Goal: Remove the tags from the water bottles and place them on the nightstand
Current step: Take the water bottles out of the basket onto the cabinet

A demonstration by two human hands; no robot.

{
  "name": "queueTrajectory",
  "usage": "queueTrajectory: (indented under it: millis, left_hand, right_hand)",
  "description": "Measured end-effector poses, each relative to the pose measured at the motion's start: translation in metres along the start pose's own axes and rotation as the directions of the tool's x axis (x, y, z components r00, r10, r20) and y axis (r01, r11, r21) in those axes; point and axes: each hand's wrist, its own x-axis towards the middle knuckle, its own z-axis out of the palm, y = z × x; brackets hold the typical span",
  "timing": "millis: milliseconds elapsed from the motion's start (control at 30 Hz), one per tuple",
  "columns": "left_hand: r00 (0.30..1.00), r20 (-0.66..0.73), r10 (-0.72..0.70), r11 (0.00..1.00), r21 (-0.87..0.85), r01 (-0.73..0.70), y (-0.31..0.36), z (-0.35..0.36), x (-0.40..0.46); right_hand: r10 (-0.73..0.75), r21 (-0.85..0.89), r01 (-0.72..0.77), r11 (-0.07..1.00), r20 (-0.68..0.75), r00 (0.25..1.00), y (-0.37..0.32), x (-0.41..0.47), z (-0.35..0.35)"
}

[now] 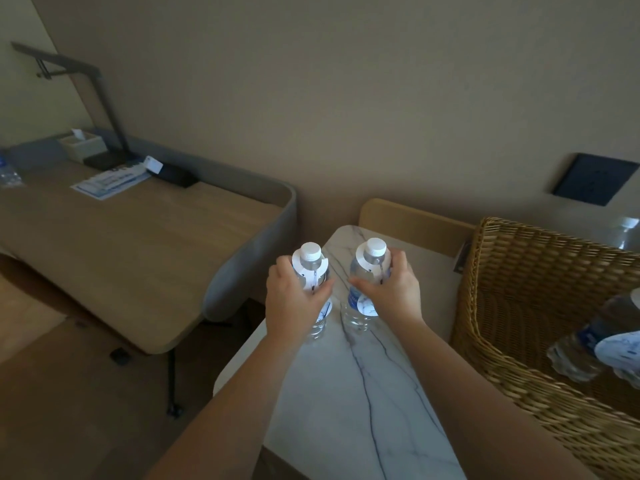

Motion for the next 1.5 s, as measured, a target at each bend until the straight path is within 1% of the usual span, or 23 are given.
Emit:
queueTrajectory:
  millis: [167, 233, 300, 333, 400, 467, 600, 700, 833, 900, 967, 1033, 1100, 1167, 1267, 1333, 1433, 1500]
  left_hand:
    - [0.999, 0.036, -0.019, 0.999, -0.049, 0.021, 0.001, 0.0, -0.004]
    - [0.998, 0.04, -0.043, 0.998, -0.038, 0.044, 0.003, -0.004, -0.006]
    - [0.999, -0.008, -0.043, 0.999, 0.002, 0.043, 0.009, -0.009, -0.009]
    - [0.999, -0.043, -0.022, 1.0, 0.019, 0.022, 0.014, -0.012, -0.011]
    - [0.994, -0.099, 0.051, 0.999, 0.023, -0.049, 0.03, -0.016, -0.016]
    - [0.979, -0.13, 0.158, 0.987, -0.001, -0.16, 0.054, -0.015, -0.025]
    - [0.917, -0.143, 0.371, 0.925, -0.023, -0.378, 0.114, 0.01, -0.048]
    - [0.866, -0.057, 0.497, 0.862, -0.08, -0.5, 0.161, 0.042, -0.069]
    - [0.807, 0.111, 0.58, 0.813, -0.134, -0.567, 0.213, 0.094, -0.102]
    - [0.781, 0.24, 0.576, 0.816, -0.129, -0.563, 0.235, 0.122, -0.118]
    - [0.757, 0.341, 0.557, 0.825, -0.12, -0.553, 0.256, 0.152, -0.131]
    - [0.734, 0.401, 0.549, 0.821, -0.091, -0.564, 0.275, 0.179, -0.139]
    - [0.71, 0.448, 0.543, 0.804, -0.035, -0.593, 0.29, 0.204, -0.142]
    - [0.693, 0.501, 0.519, 0.799, 0.004, -0.602, 0.298, 0.226, -0.142]
    - [0.694, 0.552, 0.462, 0.83, 0.006, -0.557, 0.3, 0.25, -0.142]
    - [0.7, 0.597, 0.392, 0.877, -0.014, -0.48, 0.299, 0.262, -0.144]
    - [0.697, 0.664, 0.27, 0.951, -0.071, -0.301, 0.296, 0.272, -0.146]
    - [0.705, 0.661, 0.255, 0.96, -0.09, -0.263, 0.293, 0.277, -0.145]
  right_hand:
    - [0.016, 0.002, -0.016, 1.0, 0.091, 0.996, -0.001, 0.001, -0.009]
    - [-0.001, -0.011, 0.003, 1.0, 0.114, 0.993, -0.001, -0.001, -0.019]
    - [-0.041, -0.021, 0.044, 0.999, 0.107, 0.993, -0.002, -0.003, -0.034]
    - [-0.067, -0.022, 0.07, 0.997, 0.099, 0.993, -0.003, -0.005, -0.043]
    - [-0.119, -0.023, 0.121, 0.992, 0.082, 0.99, -0.005, -0.01, -0.064]
    - [-0.153, -0.032, 0.154, 0.987, 0.049, 0.987, -0.006, -0.016, -0.086]
    - [-0.218, -0.092, 0.214, 0.972, -0.038, 0.975, 0.002, -0.029, -0.138]
    - [-0.229, -0.131, 0.215, 0.968, -0.104, 0.968, 0.019, -0.039, -0.183]
    - [-0.184, -0.211, 0.134, 0.968, -0.239, 0.953, 0.056, -0.05, -0.25]
    - [-0.153, -0.244, 0.08, 0.967, -0.301, 0.941, 0.079, -0.054, -0.285]
    - [-0.123, -0.281, 0.014, 0.96, -0.377, 0.918, 0.101, -0.056, -0.319]
    - [-0.078, -0.307, -0.073, 0.949, -0.45, 0.889, 0.125, -0.054, -0.349]
    - [-0.006, -0.3, -0.159, 0.941, -0.481, 0.877, 0.146, -0.045, -0.373]
    - [0.081, -0.276, -0.232, 0.933, -0.467, 0.881, 0.164, -0.033, -0.387]
    - [0.186, -0.232, -0.297, 0.926, -0.403, 0.896, 0.184, -0.014, -0.396]
    - [0.242, -0.209, -0.324, 0.922, -0.34, 0.909, 0.195, -0.004, -0.396]
    - [0.313, -0.206, -0.372, 0.905, -0.27, 0.911, 0.207, 0.003, -0.394]
    - [0.343, -0.186, -0.39, 0.902, -0.241, 0.908, 0.212, 0.005, -0.392]
